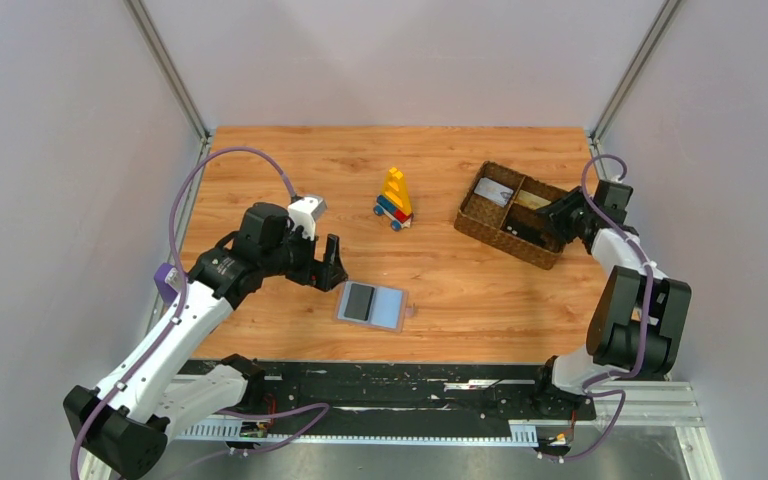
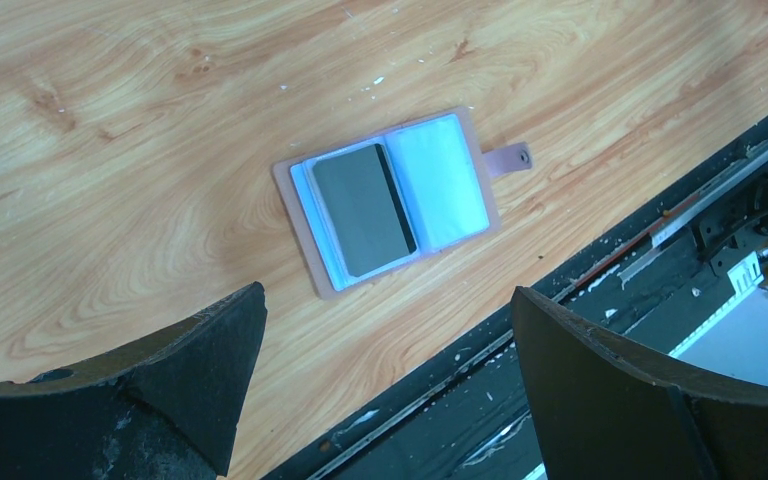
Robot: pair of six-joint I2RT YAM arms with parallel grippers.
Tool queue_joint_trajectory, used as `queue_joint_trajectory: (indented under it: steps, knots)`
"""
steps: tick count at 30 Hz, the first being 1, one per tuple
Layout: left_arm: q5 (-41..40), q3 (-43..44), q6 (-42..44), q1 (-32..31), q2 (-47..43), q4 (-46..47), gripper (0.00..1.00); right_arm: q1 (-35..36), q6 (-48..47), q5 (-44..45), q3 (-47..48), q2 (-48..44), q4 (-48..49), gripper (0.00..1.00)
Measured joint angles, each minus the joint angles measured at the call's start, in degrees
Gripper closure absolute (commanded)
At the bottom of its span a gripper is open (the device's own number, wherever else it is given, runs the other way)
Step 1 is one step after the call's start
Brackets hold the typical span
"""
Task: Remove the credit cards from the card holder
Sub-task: Place the credit card in the storage box, then remove the credit card from the card holder.
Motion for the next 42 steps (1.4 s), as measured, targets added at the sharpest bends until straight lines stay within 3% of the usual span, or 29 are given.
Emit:
queue_joint_trajectory:
  steps: [8,13,19,31,37,42]
  knots:
    - [-2.9,0.0,-1.5,0.0,3.8,-1.3,0.03,1.6,-4.4,0.5,4.6,0.0,-6.0,0.55]
    - [-1.1,-1.3,-3.6,0.0,6.7,-0.8,0.09,6.4,-4.8,0.4,4.5,-2.2,-9.6,0.55]
    - [-0.2,-4.8,-7.4,0.0,9.9,2.6,0.18,19.0,-4.7,0.8,2.6,-8.8,-10.2,0.57]
    - [4.8,-12.6,-14.6,0.0,21.0,17.3,0.57,48.2,3.7,-0.5,-7.1,-12.5,-1.7,0.65]
    - [4.6,-13.9,-15.5,0.0,23.3,22.7,0.66,54.4,7.3,-0.4,-8.1,-10.0,5.0,0.67]
    - [4.3,-14.6,-15.5,0.0,26.0,24.5,0.66,55.6,8.3,-0.7,-8.1,-5.5,7.9,0.67]
